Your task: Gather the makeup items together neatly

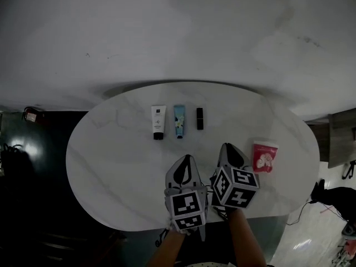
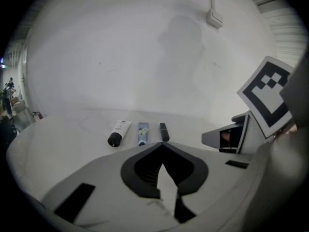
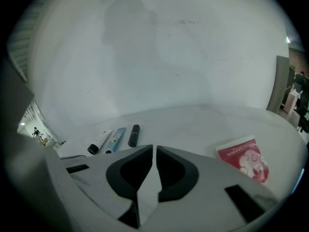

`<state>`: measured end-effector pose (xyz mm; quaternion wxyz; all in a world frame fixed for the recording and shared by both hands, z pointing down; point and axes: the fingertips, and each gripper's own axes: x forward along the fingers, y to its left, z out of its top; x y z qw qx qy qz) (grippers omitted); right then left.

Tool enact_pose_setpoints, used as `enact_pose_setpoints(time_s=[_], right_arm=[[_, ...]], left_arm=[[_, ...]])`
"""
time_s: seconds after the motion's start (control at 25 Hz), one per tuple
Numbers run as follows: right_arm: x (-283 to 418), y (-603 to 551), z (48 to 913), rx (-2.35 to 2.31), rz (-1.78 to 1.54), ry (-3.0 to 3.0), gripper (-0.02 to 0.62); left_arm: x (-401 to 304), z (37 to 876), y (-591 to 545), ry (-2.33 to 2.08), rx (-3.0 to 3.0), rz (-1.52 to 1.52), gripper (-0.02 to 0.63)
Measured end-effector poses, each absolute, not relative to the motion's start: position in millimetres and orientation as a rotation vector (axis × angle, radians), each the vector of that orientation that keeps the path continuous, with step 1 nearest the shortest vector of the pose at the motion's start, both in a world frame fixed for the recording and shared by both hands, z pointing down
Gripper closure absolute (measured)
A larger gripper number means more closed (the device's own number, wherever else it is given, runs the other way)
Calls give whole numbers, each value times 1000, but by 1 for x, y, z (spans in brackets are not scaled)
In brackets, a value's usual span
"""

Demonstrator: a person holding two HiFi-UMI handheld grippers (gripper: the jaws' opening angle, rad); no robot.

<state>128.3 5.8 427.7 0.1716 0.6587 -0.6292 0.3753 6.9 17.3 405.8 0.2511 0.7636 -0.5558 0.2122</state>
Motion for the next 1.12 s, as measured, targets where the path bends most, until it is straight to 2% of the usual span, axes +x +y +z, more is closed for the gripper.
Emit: enact_pose_setpoints(time_s=[0.72, 1.12], right_arm=[[259, 61, 401, 2178, 1083, -1651, 600], [300, 83, 407, 2221, 1100, -1592, 601]], left_arm=[[108, 399, 36, -1313, 2224, 613, 578], [164, 400, 43, -1220, 2286, 654, 578]])
